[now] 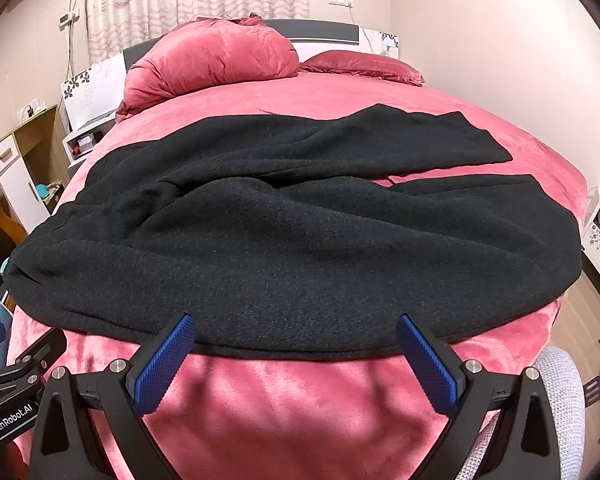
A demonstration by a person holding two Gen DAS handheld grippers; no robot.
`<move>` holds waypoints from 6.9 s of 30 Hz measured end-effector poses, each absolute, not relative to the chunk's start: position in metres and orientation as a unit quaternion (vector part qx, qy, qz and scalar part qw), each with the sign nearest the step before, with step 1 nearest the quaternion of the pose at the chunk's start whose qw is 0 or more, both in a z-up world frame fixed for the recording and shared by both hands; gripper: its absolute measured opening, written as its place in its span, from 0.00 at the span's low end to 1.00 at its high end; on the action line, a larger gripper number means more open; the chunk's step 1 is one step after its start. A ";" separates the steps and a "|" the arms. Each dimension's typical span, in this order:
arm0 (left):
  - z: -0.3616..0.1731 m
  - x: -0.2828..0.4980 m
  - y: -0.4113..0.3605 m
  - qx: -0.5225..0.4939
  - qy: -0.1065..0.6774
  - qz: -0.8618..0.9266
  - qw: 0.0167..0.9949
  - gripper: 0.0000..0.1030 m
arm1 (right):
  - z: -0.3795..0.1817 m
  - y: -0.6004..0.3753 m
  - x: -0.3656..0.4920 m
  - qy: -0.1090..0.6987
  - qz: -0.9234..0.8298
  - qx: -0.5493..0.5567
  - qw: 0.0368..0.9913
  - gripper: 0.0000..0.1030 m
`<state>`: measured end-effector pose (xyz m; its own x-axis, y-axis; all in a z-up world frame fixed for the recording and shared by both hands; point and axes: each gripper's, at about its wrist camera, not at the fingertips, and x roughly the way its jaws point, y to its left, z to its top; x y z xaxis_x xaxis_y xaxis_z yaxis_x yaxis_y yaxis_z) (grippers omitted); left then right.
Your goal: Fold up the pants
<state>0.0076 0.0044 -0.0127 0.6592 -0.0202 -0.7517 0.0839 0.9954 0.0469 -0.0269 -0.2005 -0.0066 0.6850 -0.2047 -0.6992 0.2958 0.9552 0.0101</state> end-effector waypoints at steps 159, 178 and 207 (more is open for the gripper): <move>-0.050 0.084 0.122 -0.248 0.459 0.061 0.851 0.65 | -0.057 -0.716 -0.062 0.309 -0.410 0.479 0.712 0.22; -0.044 0.098 0.152 -0.311 0.443 0.037 0.840 0.13 | -0.021 -0.403 0.125 0.432 0.036 0.238 0.869 0.37; -0.046 0.059 0.182 -0.346 0.455 -0.030 0.820 0.38 | -0.075 -0.476 0.059 0.414 -0.026 0.547 0.727 0.42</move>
